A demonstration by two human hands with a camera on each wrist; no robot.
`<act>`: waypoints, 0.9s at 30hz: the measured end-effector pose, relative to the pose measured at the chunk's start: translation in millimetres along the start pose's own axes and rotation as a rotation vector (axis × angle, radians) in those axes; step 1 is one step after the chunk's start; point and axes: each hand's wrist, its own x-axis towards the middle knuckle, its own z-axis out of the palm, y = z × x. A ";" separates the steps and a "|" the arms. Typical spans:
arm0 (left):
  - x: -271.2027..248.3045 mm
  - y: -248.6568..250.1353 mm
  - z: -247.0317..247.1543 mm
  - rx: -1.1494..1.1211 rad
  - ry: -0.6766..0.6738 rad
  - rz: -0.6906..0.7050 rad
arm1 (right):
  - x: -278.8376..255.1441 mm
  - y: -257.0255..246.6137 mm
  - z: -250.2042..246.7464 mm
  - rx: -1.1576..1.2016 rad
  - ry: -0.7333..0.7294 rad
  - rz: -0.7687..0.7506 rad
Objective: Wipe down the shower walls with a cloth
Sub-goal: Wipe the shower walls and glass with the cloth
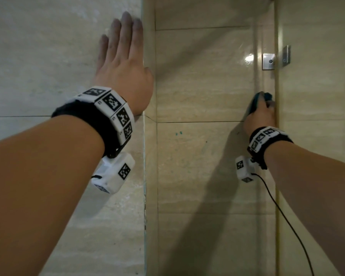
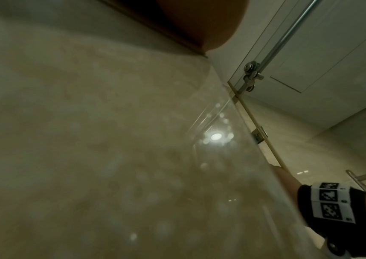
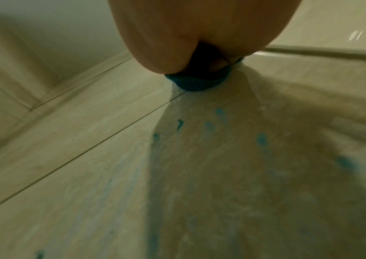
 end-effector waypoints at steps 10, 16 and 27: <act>-0.8 0.2 2.6 0.009 0.025 0.009 | 35.0 -71.4 18.4 -0.143 0.185 -0.116; 0.5 -1.3 1.5 0.030 0.006 0.028 | 10.2 -156.9 66.8 -0.203 -0.074 -0.575; -0.7 -1.5 -0.8 0.033 -0.011 0.023 | -77.3 -146.3 118.5 -0.307 -0.120 -0.913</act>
